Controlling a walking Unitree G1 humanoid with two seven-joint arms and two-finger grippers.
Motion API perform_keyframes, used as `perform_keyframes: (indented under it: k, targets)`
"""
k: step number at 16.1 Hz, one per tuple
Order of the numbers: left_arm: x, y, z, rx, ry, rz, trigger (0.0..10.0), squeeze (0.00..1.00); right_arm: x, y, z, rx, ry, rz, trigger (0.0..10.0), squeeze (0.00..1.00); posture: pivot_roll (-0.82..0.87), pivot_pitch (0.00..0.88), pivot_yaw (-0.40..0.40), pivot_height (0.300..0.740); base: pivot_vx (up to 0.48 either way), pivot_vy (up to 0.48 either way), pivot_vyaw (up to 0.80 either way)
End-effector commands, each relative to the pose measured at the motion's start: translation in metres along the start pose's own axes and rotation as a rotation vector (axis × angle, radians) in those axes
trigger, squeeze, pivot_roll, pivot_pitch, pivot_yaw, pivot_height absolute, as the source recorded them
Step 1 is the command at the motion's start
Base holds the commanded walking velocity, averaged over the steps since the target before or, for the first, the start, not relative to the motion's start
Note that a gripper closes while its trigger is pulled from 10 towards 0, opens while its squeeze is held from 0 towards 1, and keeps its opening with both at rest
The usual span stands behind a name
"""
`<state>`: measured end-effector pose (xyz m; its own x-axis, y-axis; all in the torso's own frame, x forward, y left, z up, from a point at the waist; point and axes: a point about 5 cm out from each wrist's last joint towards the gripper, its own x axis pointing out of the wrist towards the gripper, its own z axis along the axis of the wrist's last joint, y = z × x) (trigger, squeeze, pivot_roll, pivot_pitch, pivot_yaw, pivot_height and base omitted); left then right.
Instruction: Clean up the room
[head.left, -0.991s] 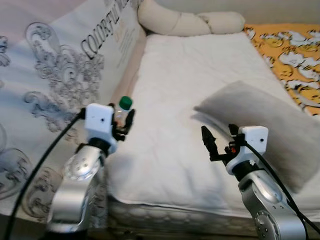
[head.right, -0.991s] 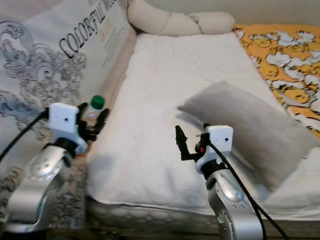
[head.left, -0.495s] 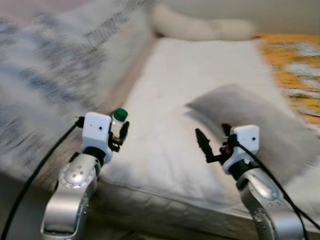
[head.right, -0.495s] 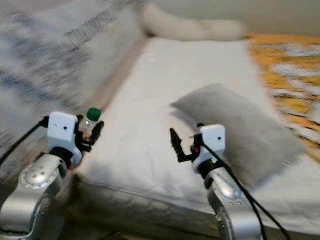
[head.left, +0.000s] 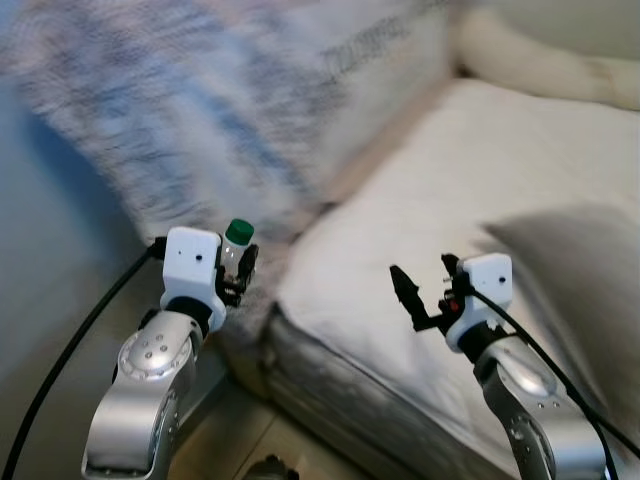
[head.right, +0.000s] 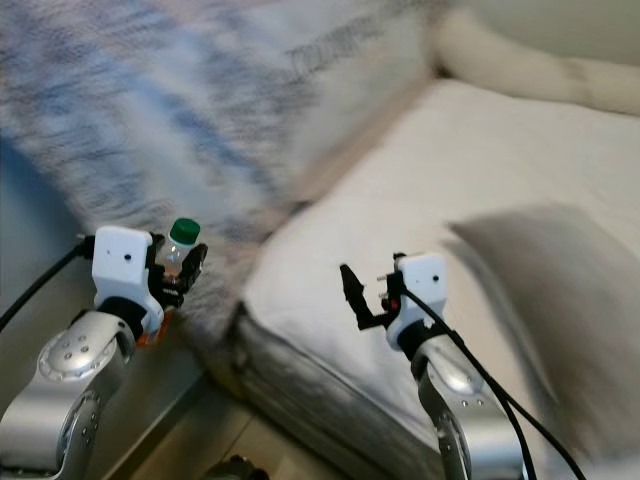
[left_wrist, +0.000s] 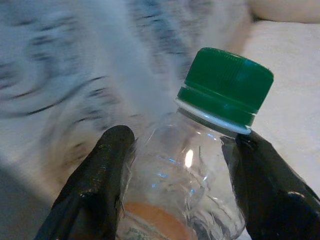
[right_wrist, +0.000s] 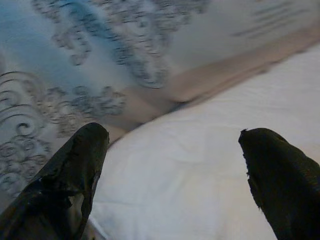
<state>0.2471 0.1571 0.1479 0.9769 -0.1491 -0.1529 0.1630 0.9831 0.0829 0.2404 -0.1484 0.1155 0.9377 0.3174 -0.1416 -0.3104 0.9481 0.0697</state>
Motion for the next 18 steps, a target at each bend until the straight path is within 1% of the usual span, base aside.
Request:
perform_keyframes:
  k: [1,2,3,4,6,7,8,10,12,13,14,16,18]
  targets:
    - [-0.002,0.001,0.001,-0.002,0.001,0.017,10.0,0.0,0.002,0.0,0.002,0.006,-0.011,0.023,10.0,0.0,0.05,0.0,0.03,0.74,0.0,0.0,0.8]
    - [-0.004,0.0,0.001,-0.035,0.003,0.026,10.0,0.0,0.002,0.0,0.001,0.014,-0.001,0.046,10.0,0.0,0.04,0.0,0.031,0.74,0.0,0.0,0.8]
    - [-0.005,-0.001,0.002,-0.04,0.001,0.012,10.0,0.0,0.003,0.002,0.002,0.021,0.005,0.071,10.0,0.0,0.04,0.0,0.03,0.74,0.0,0.0,0.8]
    - [-0.005,-0.002,0.001,-0.008,0.0,-0.004,10.0,0.0,0.002,0.004,0.004,0.025,0.005,0.097,10.0,0.0,0.03,0.0,0.031,0.74,0.0,0.0,0.8]
    - [-0.005,-0.002,0.002,0.021,-0.005,-0.004,10.0,0.0,0.0,0.005,0.006,0.017,0.004,0.122,10.0,0.0,0.02,0.0,0.028,0.74,0.0,0.0,0.8]
    - [-0.004,-0.003,0.005,0.063,-0.023,-0.002,10.0,0.0,-0.003,0.006,0.004,0.021,0.015,0.142,10.0,0.0,0.03,0.0,0.024,0.74,0.0,0.0,0.8]
    - [-0.004,-0.004,0.007,0.087,-0.033,0.003,10.0,0.0,-0.005,0.005,0.002,0.02,0.024,0.158,10.0,0.0,0.03,0.0,0.022,0.74,0.0,0.0,0.8]
    - [-0.008,-0.007,0.006,0.12,-0.021,-0.022,10.0,0.0,-0.009,0.006,-0.004,0.016,0.054,0.213,10.0,0.0,0.03,0.0,0.022,0.74,0.0,0.0,0.8]
    - [-0.01,-0.008,0.003,0.104,-0.009,-0.027,10.0,0.0,-0.011,0.001,-0.009,0.018,0.069,0.192,10.0,0.0,0.03,0.0,0.03,0.74,0.0,0.0,0.8]
    - [-0.01,-0.006,0.002,0.067,-0.007,-0.014,10.0,0.0,-0.011,-0.001,-0.011,0.022,0.072,0.178,10.0,0.0,0.03,0.0,0.034,0.74,0.0,0.0,0.8]
    - [-0.009,-0.001,-0.002,0.054,0.0,0.022,10.0,0.0,-0.013,-0.002,-0.012,0.02,0.073,0.173,10.0,0.0,0.02,0.0,0.042,0.74,0.0,0.0,0.8]
    - [-0.009,0.004,-0.007,0.053,0.013,0.052,10.0,0.0,-0.014,-0.001,-0.011,0.021,0.069,0.175,10.0,0.0,0.01,0.0,0.051,0.74,0.0,0.0,0.8]
    - [-0.01,0.005,-0.01,0.066,0.026,0.05,10.0,0.0,-0.012,-0.001,-0.014,0.021,0.075,0.177,10.0,0.0,0.0,0.0,0.056,0.74,0.0,0.0,0.8]
